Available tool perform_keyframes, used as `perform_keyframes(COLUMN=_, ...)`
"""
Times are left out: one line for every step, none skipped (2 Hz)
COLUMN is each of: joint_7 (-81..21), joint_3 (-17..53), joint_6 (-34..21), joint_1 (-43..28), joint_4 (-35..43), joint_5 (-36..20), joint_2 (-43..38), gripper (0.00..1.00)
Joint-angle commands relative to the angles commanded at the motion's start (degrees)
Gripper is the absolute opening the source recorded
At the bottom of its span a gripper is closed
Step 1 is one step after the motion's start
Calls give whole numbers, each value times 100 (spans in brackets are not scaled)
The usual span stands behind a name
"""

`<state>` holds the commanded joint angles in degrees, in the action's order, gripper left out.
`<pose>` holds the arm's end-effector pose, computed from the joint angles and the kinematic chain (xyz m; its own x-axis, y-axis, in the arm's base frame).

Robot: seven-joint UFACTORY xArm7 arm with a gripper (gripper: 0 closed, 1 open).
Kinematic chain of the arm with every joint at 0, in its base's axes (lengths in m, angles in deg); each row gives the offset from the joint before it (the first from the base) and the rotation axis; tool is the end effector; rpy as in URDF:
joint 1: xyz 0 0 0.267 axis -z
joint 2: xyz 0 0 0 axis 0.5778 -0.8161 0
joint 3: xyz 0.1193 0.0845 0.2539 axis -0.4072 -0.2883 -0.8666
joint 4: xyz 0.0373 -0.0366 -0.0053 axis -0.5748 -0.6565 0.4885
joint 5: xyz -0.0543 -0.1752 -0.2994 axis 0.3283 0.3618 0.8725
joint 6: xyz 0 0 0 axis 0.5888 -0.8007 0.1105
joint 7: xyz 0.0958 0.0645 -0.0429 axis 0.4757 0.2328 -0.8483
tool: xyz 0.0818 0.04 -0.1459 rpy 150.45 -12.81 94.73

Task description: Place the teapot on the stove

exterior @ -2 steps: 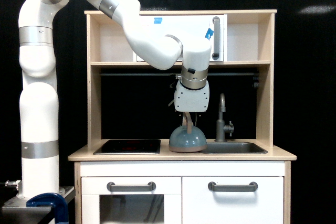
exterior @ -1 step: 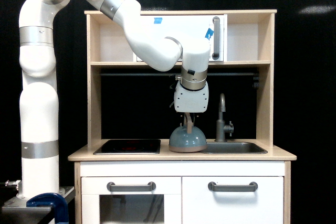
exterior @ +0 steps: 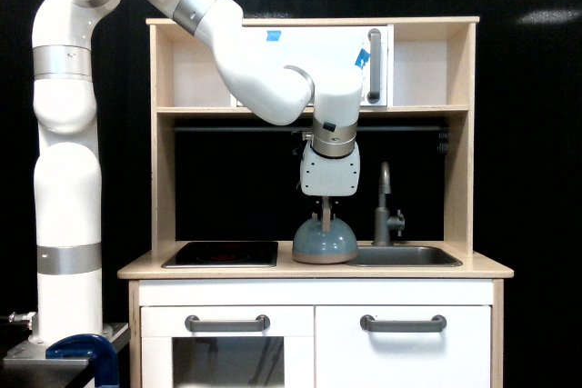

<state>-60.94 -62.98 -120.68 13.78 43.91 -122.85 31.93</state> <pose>0.4150 0.1909 0.1851 -0.0401 0.7649 0.6429 0.9979 0.0635 -0.0134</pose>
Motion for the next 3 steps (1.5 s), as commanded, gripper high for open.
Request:
perform_keyframes(joint_7=471, joint_3=-16, joint_6=-429, joint_1=236, joint_4=-423, joint_5=546, joint_2=1052, gripper=0)
perform_keyframes(joint_7=850, joint_3=-179, joint_6=-364, joint_1=432, joint_4=-2137, joint_5=966, joint_2=2972, gripper=0)
perform_keyframes(joint_7=1368, joint_3=-342, joint_6=-506, joint_1=570, joint_4=-3495, joint_5=1245, joint_2=4743, gripper=0)
